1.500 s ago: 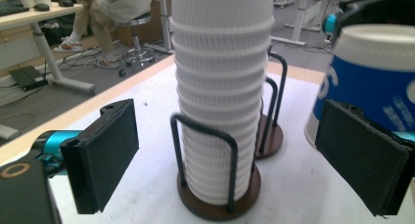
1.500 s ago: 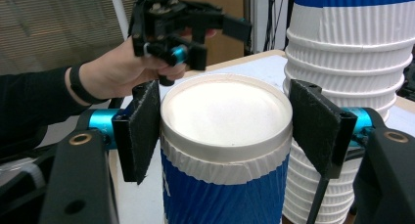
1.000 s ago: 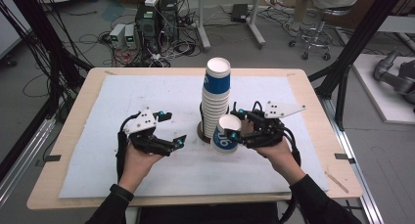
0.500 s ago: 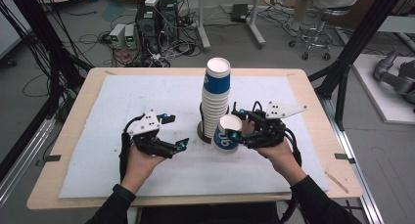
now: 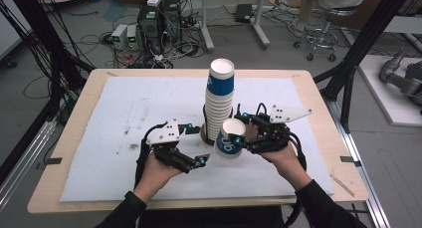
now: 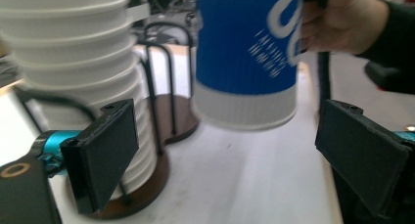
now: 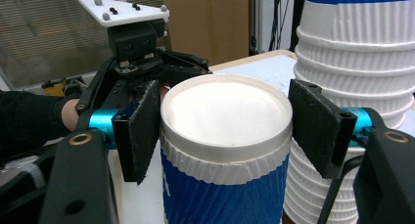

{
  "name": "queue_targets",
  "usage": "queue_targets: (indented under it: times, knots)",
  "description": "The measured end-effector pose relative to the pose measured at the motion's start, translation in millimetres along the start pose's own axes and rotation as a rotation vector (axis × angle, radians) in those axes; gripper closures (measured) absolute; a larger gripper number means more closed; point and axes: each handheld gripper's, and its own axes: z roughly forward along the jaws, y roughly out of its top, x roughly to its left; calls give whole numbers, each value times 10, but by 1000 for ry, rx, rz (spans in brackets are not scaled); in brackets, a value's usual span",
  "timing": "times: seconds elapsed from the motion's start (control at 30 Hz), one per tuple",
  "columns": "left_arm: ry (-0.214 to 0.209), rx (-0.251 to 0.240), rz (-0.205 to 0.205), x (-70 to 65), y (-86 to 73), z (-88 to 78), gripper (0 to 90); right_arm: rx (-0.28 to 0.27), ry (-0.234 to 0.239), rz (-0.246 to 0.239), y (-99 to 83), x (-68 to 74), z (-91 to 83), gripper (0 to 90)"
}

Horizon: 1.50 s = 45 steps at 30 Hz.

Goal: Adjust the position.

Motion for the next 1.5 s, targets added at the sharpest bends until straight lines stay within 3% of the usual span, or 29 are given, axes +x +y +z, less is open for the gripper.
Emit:
queue_targets:
  times: [0.13,0.37,0.8,1.03,1.17,1.5]
  knots:
    - [-47,6,6,-50,13,80,89,3,5,-1,-4,11,7,314]
    - [-65,15,-32,-61,8,215,76,7,22,-8,-14,43,40,314]
    - [-116,47,-39,-80,-23,378,76,29,78,-38,-24,188,187,314]
    - [-118,63,-45,-80,-56,408,85,32,90,-27,-38,213,222,314]
    - [-122,63,-46,-74,-67,401,168,25,94,-23,-39,208,229,315]
    - [-124,75,-28,-56,-44,364,212,22,100,-20,-32,194,214,296]
